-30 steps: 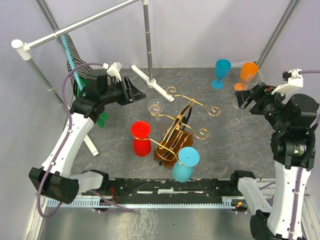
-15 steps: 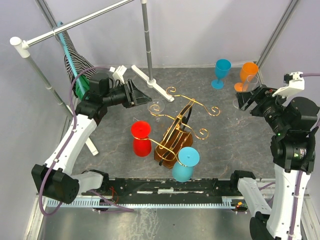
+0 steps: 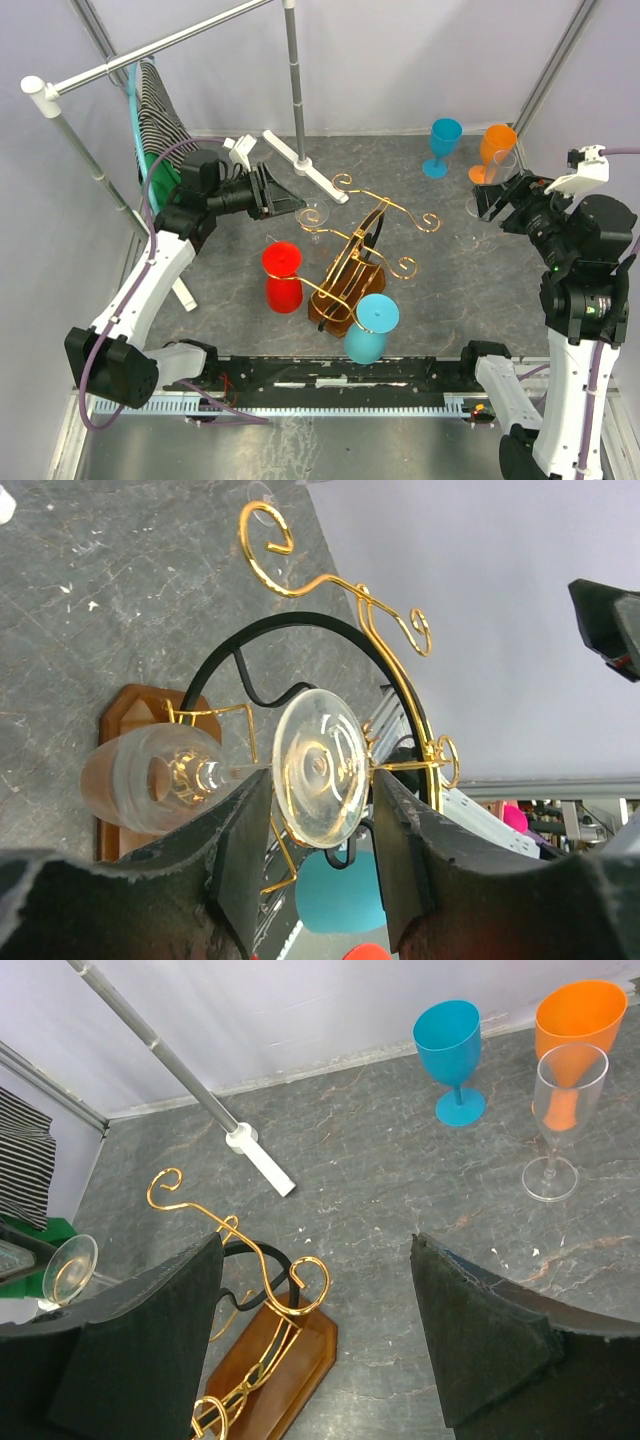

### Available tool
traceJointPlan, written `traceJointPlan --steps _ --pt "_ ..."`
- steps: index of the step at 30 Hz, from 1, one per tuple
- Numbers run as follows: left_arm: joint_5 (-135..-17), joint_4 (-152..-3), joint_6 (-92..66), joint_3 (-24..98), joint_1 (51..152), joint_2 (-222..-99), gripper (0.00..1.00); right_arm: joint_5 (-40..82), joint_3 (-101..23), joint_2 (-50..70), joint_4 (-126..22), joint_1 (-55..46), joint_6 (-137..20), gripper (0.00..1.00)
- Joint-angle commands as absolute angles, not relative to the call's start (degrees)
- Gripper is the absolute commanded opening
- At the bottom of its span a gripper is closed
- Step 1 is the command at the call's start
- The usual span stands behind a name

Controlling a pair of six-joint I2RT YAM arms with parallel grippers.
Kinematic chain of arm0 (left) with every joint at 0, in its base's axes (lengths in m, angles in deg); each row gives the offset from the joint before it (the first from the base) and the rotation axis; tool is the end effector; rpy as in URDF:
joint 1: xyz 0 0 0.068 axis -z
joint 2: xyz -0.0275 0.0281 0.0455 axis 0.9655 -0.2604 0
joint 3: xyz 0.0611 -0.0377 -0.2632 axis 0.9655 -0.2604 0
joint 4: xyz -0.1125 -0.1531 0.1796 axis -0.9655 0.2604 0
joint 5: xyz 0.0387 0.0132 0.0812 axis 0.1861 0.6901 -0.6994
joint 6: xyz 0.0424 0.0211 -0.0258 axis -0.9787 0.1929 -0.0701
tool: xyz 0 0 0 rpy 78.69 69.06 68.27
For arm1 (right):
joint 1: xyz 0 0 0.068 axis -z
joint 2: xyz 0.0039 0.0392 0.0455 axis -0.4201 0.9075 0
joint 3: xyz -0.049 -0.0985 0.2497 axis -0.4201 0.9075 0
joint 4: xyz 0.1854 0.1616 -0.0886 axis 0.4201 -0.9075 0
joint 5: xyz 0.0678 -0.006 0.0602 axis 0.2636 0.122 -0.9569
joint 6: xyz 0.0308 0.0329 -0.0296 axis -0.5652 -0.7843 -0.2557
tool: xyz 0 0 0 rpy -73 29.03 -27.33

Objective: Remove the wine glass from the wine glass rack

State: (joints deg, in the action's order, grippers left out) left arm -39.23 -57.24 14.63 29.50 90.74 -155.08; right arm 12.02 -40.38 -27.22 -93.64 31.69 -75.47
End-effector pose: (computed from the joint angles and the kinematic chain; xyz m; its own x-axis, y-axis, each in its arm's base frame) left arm 0.2511 -0.0976 0.3621 -0.8095 -0.2372 -0.5370 0.3969 0.4528 -0.7984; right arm 0.1086 -0.0030 0.4636 -0.2092 0.4152 -0.8854 -0.0833 0.8945 0.4392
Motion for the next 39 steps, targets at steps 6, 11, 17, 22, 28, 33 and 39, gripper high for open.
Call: traceJointPlan --steps 6,11,17,22,28,33,39 --pt "-35.3 -62.2 19.3 30.7 91.6 -152.6 0.48 13.2 -39.7 -27.8 -90.6 31.7 -75.6 0.84" --pt "-37.4 -62.2 19.6 30.6 93.0 -152.4 0.46 12.5 -39.8 -27.8 -90.4 31.7 -76.2 0.84" --pt "-41.4 -62.4 20.0 30.2 94.7 -152.0 0.41 8.6 -39.3 -27.8 -89.8 31.7 -79.0 0.83" --pt "-44.0 -63.5 21.0 29.6 95.2 -151.5 0.37 1.8 -34.3 -29.8 -85.1 31.7 -84.7 0.83" --pt "-46.5 -64.9 22.0 28.4 96.3 -151.4 0.36 -9.8 -31.9 -29.9 -85.7 31.6 -84.9 0.83" --pt "-49.7 -65.2 21.9 28.6 99.0 -152.6 0.37 -10.6 -33.6 -30.8 -89.1 31.6 -81.9 0.83" --pt "-53.1 -62.7 20.2 30.3 101.8 -153.4 0.35 -9.6 -33.9 -30.9 -90.0 31.6 -81.3 0.83"
